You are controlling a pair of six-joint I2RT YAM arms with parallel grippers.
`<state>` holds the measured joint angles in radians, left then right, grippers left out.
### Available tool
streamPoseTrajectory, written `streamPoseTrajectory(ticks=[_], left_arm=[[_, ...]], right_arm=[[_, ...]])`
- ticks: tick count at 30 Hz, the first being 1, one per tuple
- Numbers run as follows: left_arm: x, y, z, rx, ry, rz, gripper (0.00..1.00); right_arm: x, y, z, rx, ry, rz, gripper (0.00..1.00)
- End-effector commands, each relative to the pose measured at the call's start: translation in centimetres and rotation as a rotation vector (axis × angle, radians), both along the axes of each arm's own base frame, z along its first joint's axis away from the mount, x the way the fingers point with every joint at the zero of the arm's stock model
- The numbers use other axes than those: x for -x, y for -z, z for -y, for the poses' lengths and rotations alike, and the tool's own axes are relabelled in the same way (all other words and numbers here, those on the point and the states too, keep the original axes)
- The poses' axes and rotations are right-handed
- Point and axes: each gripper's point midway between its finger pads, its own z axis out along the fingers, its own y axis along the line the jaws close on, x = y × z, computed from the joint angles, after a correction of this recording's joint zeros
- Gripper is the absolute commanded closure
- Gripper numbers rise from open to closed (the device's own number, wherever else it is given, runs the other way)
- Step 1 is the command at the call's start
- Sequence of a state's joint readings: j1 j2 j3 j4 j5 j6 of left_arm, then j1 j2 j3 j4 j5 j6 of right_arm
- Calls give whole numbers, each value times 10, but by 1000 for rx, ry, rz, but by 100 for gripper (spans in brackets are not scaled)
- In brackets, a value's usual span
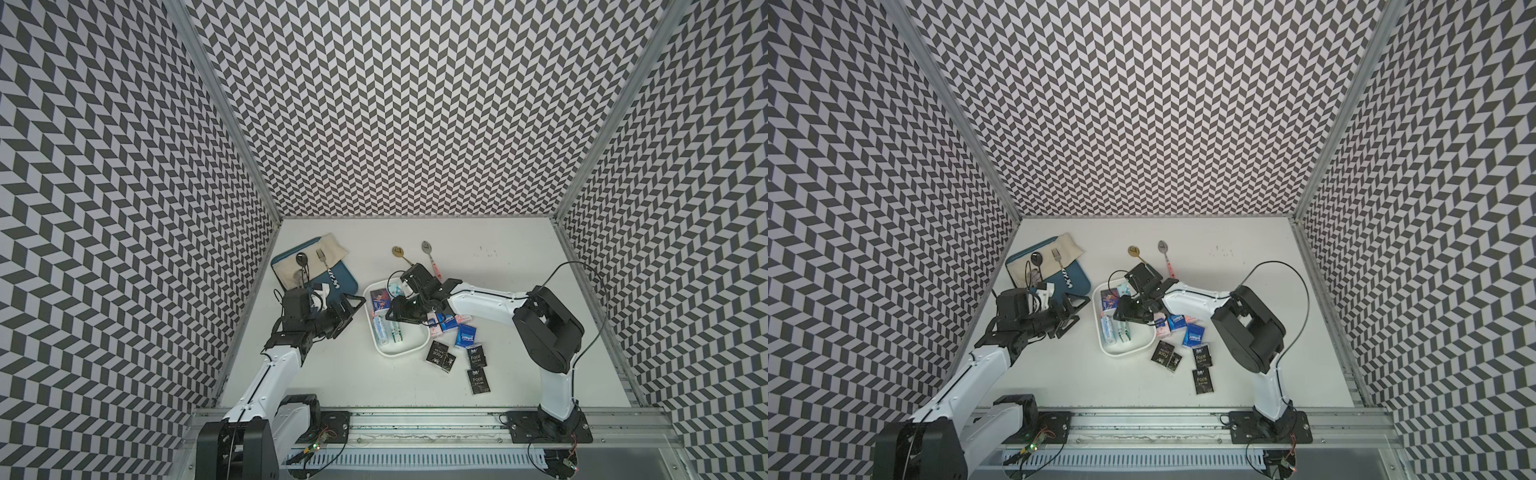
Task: Put the pocket tissues into the storage box
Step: Place the pocket tissues in the storage box.
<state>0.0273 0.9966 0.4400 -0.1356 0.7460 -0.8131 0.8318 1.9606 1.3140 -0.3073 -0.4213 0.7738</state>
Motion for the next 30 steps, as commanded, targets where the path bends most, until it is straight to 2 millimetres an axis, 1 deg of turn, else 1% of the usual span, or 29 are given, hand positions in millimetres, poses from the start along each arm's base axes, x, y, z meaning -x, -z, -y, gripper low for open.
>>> streamPoseTrajectory(ticks=[1,5,8,11,14,17,20,26,28,30], left_arm=[[-6,-12,0,-4,1,34,0],[-6,-14,0,-5,1,37,0],[-7,-15,0,-8,4,39,0],[-9,-16,-1,-25,9,43,0],[-12,-16,-2,-49,13,44,0],[-17,-18,-4,-67,16,48,0],[-21,-20,-5,-84,16,53,0],[-25,-21,-7,-105,19,56,0],[-25,-18,-7,-109,23,51,0],[-24,-16,-7,-113,26,44,0]], right_arm=[[3,-24,-23,-125,-38,8,48],[-1,-30,-21,-109,-39,40,48],[-6,-42,-17,-109,-34,79,48],[-14,-59,-5,-72,-22,151,46],[-20,-72,13,-3,-19,222,44],[-22,-77,36,62,-14,255,41],[-25,-73,66,121,14,266,41],[-33,-59,134,287,85,293,40],[-37,-52,159,356,109,302,36],[-41,-46,180,417,125,307,34]])
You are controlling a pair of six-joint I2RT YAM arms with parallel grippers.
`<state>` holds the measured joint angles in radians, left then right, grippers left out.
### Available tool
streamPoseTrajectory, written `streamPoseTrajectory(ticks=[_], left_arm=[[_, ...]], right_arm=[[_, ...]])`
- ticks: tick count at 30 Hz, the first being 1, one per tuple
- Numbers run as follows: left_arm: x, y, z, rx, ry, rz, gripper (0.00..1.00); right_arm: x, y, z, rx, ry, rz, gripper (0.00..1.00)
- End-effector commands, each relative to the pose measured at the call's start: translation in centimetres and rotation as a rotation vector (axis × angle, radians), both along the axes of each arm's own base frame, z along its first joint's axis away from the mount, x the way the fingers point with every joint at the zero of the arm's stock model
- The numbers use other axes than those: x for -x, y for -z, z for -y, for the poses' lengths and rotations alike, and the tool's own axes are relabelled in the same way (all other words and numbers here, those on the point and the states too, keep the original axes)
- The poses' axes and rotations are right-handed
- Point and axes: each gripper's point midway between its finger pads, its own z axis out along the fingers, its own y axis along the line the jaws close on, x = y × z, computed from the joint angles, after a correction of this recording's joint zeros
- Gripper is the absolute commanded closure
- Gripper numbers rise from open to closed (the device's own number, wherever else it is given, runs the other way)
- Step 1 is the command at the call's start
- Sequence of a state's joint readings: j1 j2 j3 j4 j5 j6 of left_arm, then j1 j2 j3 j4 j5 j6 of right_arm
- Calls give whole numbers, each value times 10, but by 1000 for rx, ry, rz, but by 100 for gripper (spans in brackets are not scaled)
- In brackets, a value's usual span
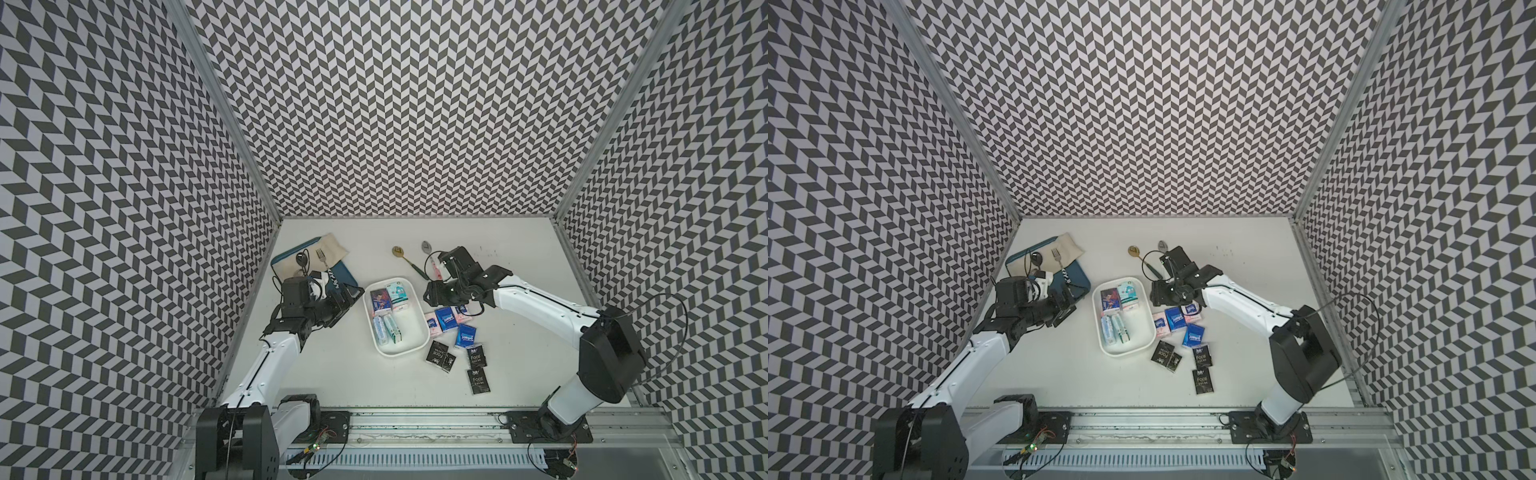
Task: Put the pocket tissues into the storage box
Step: Place the pocket tissues in the storage box, then pick up the pocket tissues from the center of the board.
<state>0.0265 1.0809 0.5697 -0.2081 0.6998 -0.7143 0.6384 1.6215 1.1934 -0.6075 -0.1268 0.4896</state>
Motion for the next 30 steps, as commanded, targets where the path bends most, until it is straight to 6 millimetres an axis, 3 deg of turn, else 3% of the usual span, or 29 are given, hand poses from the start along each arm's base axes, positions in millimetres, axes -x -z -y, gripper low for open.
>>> streamPoseTrajectory(ticks=[1,5,9,17,30], left_arm=[[0,1,-1,-30,13,3,0],[2,6,-1,-38,16,-11,0],[4,9,-2,-50,17,-18,0],[5,10,-3,-57,14,-22,0],[5,10,-4,-58,10,-26,0]], right_arm=[[-5,7,43,157,22,45,32],[-12,24,71,277,48,45,29],[-15,42,82,348,33,29,29],[-19,66,84,388,-15,14,28],[-11,98,73,313,-60,-51,29]])
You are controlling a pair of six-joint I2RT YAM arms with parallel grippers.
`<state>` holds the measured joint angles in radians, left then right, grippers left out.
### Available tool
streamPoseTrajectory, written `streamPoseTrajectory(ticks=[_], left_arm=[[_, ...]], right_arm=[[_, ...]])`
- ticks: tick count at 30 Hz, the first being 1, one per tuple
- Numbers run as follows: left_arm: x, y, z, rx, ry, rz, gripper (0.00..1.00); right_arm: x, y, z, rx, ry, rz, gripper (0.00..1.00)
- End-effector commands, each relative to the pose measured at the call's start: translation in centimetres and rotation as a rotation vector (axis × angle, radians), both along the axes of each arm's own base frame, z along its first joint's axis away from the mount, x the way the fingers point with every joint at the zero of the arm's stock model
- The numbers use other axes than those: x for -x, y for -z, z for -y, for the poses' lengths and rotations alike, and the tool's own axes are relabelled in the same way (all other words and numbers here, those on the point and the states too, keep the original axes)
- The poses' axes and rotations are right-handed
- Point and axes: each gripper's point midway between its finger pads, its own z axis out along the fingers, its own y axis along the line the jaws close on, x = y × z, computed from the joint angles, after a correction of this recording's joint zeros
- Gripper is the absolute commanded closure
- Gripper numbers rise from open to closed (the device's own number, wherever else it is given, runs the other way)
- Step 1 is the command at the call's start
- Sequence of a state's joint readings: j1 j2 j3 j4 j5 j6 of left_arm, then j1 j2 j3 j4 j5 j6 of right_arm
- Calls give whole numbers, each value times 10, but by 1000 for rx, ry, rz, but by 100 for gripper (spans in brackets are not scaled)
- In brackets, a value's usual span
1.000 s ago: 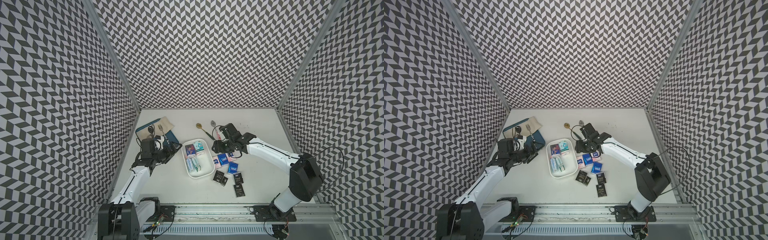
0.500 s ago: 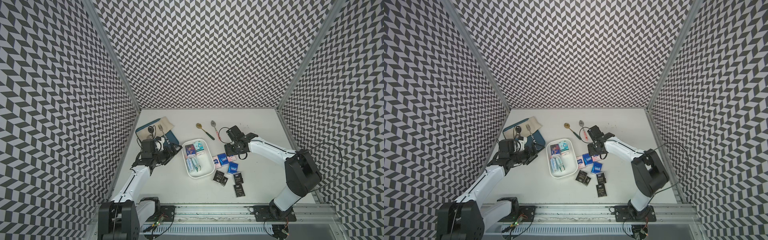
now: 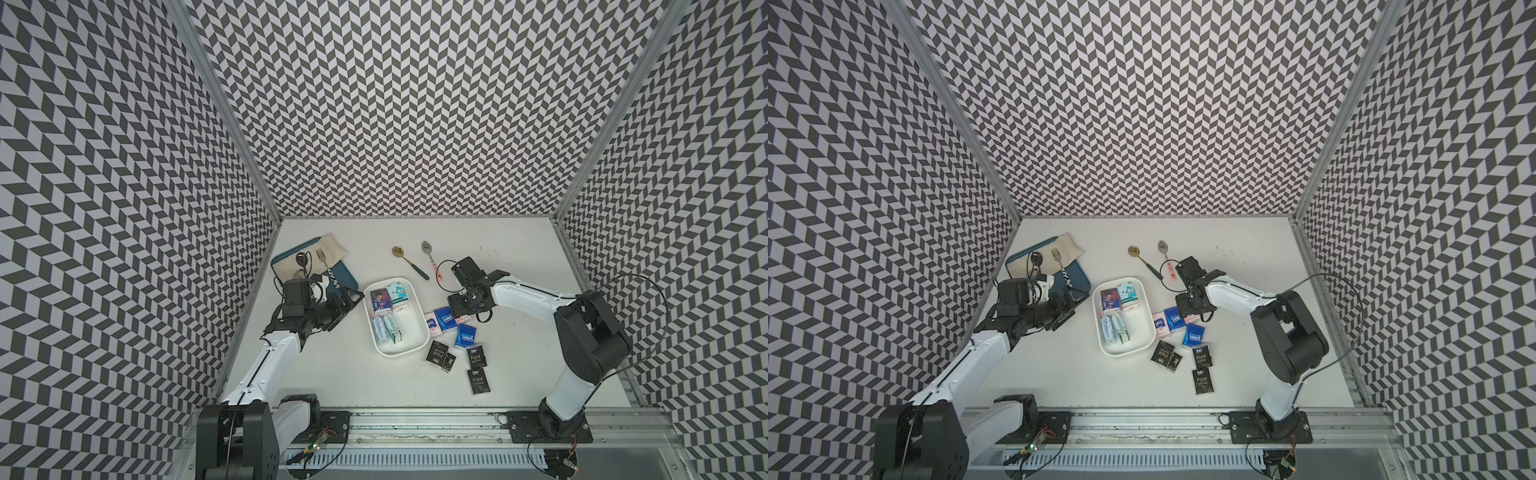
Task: Put the pocket tissues into the storage box
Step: Pick up the pocket tissues from the center of the board.
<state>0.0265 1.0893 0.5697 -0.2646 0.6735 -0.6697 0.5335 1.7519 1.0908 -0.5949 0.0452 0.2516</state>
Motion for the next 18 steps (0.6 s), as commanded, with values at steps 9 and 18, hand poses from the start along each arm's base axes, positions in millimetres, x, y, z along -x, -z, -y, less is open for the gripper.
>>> streamPoseTrajectory(ticks=[9,18], left_arm=[[0,-4,0,-17,7,13,0],[-1,-6,-1,-17,4,21,0]], right_arm=[[-1,16,-2,-29,7,-14,49],[-11,-32,-7,-98,47,53,81]])
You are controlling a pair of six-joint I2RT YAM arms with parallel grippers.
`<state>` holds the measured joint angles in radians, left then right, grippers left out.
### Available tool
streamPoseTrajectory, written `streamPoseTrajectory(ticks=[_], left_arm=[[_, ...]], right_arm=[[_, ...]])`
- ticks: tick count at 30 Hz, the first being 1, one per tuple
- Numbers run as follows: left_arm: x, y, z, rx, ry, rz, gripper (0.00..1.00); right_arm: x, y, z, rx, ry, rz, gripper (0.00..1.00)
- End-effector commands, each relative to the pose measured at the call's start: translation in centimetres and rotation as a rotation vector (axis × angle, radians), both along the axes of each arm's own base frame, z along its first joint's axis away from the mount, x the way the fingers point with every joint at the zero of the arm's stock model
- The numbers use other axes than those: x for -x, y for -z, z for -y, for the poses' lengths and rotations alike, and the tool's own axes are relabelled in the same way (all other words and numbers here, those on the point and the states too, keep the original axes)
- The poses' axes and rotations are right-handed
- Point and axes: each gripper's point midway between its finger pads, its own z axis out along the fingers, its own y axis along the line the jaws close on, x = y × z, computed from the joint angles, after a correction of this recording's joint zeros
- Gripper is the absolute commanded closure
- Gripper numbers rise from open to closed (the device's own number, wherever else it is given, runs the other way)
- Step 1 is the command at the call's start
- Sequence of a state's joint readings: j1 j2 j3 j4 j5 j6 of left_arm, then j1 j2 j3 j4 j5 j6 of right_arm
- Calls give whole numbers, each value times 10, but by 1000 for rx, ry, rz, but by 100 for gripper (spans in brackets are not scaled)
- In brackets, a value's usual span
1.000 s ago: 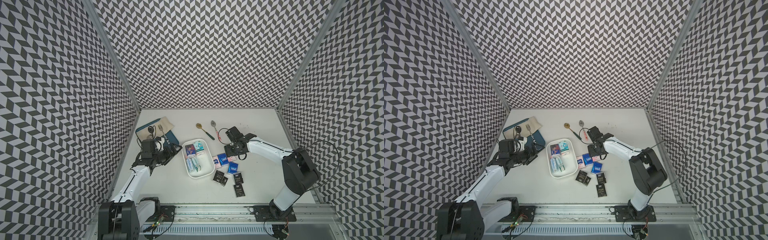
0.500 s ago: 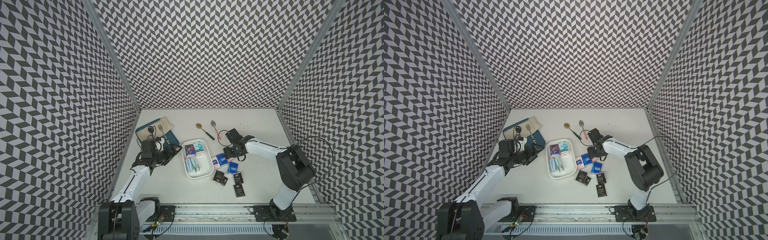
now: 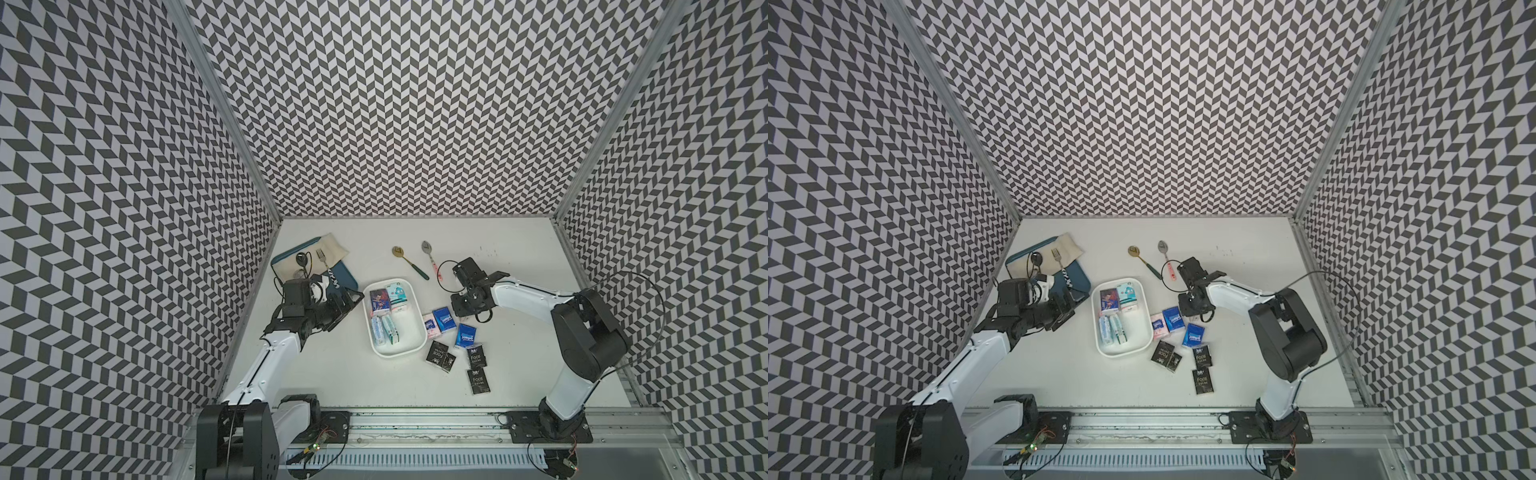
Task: Put the pocket tissues into the storage box
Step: Pick up the pocket tissues from the center of the board, then place the pocket tissues in the storage box.
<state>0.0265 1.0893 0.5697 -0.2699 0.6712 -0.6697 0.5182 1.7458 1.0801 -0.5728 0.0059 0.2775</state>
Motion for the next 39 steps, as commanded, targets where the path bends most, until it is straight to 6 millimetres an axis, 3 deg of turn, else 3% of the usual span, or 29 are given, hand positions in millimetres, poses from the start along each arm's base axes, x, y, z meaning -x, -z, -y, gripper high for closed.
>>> streamPoseTrajectory(ticks=[1,6,11,15,19,25,29,39], left_arm=[[-2,-7,-1,-17,6,28,0],[-2,-5,-1,-14,6,28,0],[1,-1,2,12,7,20,0],[2,0,4,22,14,15,0],[3,-1,4,22,16,19,0],[4,-2,4,21,18,18,0],[3,-3,4,19,20,21,0],[3,-3,4,24,21,25,0]], right_arm=[[-11,-39,-7,-64,25,64,81],[-6,-76,-34,-224,20,70,81],[12,-107,-85,-408,-55,70,81],[29,-114,-126,-456,-119,71,81],[45,-103,-161,-457,-188,41,81],[58,-75,-197,-410,-246,2,81],[52,-54,-200,-327,-226,0,81],[44,-26,-205,-238,-188,-13,80]])
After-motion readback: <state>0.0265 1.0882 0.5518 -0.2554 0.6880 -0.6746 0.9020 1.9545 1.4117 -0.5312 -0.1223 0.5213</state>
